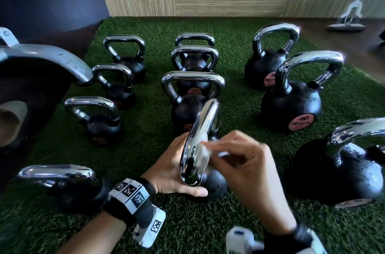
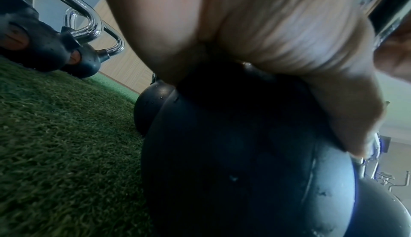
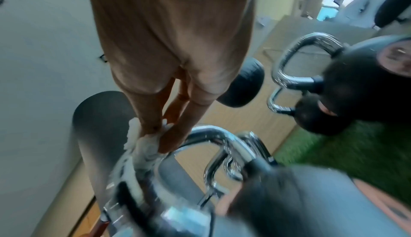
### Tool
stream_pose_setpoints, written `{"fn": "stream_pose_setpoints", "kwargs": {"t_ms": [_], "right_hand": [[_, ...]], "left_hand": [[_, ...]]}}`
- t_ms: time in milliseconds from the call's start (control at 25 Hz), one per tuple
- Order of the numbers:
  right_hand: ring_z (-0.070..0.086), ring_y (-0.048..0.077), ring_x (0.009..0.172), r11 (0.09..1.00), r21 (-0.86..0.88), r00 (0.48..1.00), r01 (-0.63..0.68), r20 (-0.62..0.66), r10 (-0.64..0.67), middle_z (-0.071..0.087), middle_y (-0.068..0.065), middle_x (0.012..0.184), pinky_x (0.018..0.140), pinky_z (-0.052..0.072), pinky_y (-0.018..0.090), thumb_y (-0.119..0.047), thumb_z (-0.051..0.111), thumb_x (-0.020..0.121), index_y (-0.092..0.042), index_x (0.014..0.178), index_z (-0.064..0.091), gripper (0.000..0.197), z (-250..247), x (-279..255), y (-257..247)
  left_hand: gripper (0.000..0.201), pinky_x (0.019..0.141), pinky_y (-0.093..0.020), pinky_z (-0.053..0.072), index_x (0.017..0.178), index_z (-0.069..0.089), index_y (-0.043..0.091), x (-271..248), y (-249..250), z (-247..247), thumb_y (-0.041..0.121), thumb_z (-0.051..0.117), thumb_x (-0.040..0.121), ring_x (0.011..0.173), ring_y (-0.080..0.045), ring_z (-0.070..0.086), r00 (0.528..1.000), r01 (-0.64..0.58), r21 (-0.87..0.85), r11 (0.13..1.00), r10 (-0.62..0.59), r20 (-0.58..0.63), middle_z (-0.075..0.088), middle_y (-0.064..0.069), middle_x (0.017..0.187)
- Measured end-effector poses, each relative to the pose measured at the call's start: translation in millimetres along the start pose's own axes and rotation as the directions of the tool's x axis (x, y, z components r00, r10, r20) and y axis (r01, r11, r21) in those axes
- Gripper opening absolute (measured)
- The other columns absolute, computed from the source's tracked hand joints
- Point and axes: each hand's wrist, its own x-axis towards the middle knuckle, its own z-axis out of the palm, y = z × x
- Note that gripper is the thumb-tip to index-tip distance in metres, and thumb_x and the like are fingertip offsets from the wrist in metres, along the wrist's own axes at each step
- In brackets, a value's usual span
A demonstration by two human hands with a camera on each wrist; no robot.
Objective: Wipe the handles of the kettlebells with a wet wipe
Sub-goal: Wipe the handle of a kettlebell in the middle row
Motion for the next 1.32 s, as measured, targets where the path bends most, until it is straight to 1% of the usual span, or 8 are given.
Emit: {"fn": "stream_pose_setpoints", "kwargs": {"t_ms": [120,240,480,640,720,1040,1160,1320], "right_hand": [[0.073,0.013,0.065,0.982,0.131,0.99,-0.137,0.044,0.132,0.078,-0.007,0.081,0.055,0.059,0.031,-0.013,0.088,0.078,-0.028,0.087,0.083,0.018,15,-35,3],[0.077,0.011,0.077,0.967,0.178,0.983,-0.183,0.01,0.184,0.08,-0.008,0.085,0.068,0.061,0.026,-0.006,0.086,0.078,-0.022,0.09,0.084,0.02,18,-42,19],[0.071,0.005,0.082,0.995,-0.081,0.997,-0.065,0.046,0.069,0.074,-0.015,0.091,0.066,0.052,0.013,-0.015,0.08,0.085,-0.029,0.101,0.083,0.021,22,-41,28],[0.068,0.002,0.085,0.964,-0.249,0.968,0.092,0.249,-0.028,0.071,-0.014,0.095,0.074,0.052,0.015,-0.015,0.075,0.089,-0.023,0.103,0.082,0.017,2,-6,39],[0.068,0.002,0.085,0.97,-0.226,0.932,0.095,0.363,-0.007,0.073,-0.011,0.095,0.075,0.051,0.015,-0.014,0.075,0.089,-0.019,0.099,0.083,0.014,-3,17,43],[0.073,0.013,0.102,0.998,0.024,0.792,-0.051,0.609,0.025,0.078,0.0,0.105,0.09,0.055,0.026,0.002,0.07,0.088,-0.005,0.099,0.081,0.016,-4,42,41],[0.074,0.012,0.102,1.0,-0.007,0.772,-0.013,0.636,0.015,0.079,-0.001,0.105,0.091,0.056,0.029,0.001,0.07,0.089,-0.005,0.099,0.081,0.016,-1,49,42],[0.075,0.035,0.098,0.91,0.296,0.809,-0.289,0.584,0.067,0.077,0.021,0.104,0.092,0.06,0.042,0.005,0.072,0.089,0.009,0.102,0.075,0.014,-1,38,38]], "left_hand": [[0.093,0.101,-0.001,0.037,0.147,0.026,0.049,-2,12,0,0.055,0.078,0.071,0.118,0.03,0.043,0.994,-0.03,-0.038,0.999,0.025,-0.11,0.051,0.037,0.133],[0.099,0.101,0.005,0.027,0.121,0.018,0.089,-2,22,-2,0.056,0.08,0.051,0.12,0.035,0.033,0.994,-0.019,0.038,0.999,0.024,-0.109,0.036,0.058,0.129],[0.11,0.11,-0.003,0.029,0.13,0.028,0.049,-3,5,0,0.063,0.086,0.038,0.125,0.03,0.034,0.995,-0.016,-0.012,1.0,0.015,-0.098,0.039,0.023,0.139],[0.118,0.119,-0.048,0.037,0.147,0.036,0.04,2,-1,1,0.044,0.1,0.048,0.143,-0.016,0.044,0.998,-0.014,0.057,0.998,0.018,-0.061,0.047,0.005,0.15],[0.116,0.124,-0.044,0.027,0.15,0.038,0.033,4,-2,0,0.052,0.097,0.052,0.148,-0.014,0.034,0.996,-0.065,0.178,0.982,0.074,-0.047,0.04,0.007,0.155],[0.122,0.123,-0.029,0.028,0.134,0.021,0.076,2,8,-2,0.041,0.1,0.049,0.146,-0.004,0.034,0.988,-0.113,0.154,0.982,0.128,-0.09,0.035,0.034,0.148],[0.119,0.125,-0.037,0.026,0.147,0.027,0.059,6,2,-1,0.048,0.098,0.052,0.149,-0.01,0.033,0.991,-0.111,0.147,0.983,0.121,-0.062,0.037,0.021,0.155],[0.129,0.124,-0.045,0.029,0.157,0.028,0.034,12,-10,3,0.056,0.098,0.05,0.149,-0.019,0.036,0.999,-0.036,0.108,0.993,0.036,0.006,0.041,0.007,0.157]]}}
